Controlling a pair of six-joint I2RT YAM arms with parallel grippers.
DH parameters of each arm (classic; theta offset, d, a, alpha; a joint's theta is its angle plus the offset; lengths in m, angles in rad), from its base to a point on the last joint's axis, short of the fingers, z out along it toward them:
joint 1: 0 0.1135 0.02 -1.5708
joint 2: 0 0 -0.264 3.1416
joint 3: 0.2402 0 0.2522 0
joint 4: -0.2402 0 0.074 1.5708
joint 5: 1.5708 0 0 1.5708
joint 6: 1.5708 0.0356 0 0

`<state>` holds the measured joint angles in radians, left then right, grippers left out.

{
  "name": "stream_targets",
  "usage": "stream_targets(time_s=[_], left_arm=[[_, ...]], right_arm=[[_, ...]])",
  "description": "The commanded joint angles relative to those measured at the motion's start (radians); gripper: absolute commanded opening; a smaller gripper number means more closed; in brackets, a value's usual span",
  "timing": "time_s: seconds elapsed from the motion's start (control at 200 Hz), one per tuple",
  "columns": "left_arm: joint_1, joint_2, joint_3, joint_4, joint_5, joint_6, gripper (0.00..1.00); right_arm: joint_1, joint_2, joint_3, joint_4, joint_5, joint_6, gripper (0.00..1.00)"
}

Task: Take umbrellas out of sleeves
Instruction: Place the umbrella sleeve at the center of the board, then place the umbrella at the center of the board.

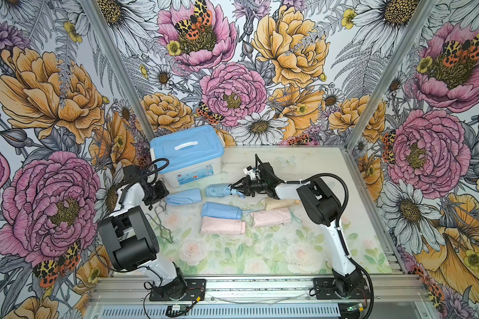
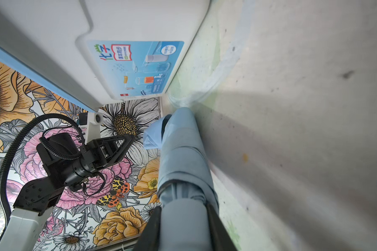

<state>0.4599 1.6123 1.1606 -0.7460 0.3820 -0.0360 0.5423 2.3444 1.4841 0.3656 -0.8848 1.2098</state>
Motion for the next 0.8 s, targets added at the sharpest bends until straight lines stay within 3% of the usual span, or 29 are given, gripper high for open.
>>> stream_targets(time_s=[0.0,0.23,0.42,0.795], left_arm=[[0.011,-0.011,0.023,-0.010,-0.040,0.014,0.28],[0.011,-0.056,0.015,-0.010,-0.061,0.009,0.38],[0.010,-0.130,0.011,-0.007,-0.053,-0.011,0.56],[-0.055,-0.294,-0.026,0.046,-0.052,-0.070,0.78]], right_arm=[[0.005,0.036,0.025,-0.017,0.027,-0.029,0.11],[0.004,0.029,0.028,-0.056,0.059,-0.045,0.27],[-0.002,0.005,0.032,-0.154,0.114,-0.107,0.48],[-0.008,-0.060,0.065,-0.358,0.213,-0.245,0.58]])
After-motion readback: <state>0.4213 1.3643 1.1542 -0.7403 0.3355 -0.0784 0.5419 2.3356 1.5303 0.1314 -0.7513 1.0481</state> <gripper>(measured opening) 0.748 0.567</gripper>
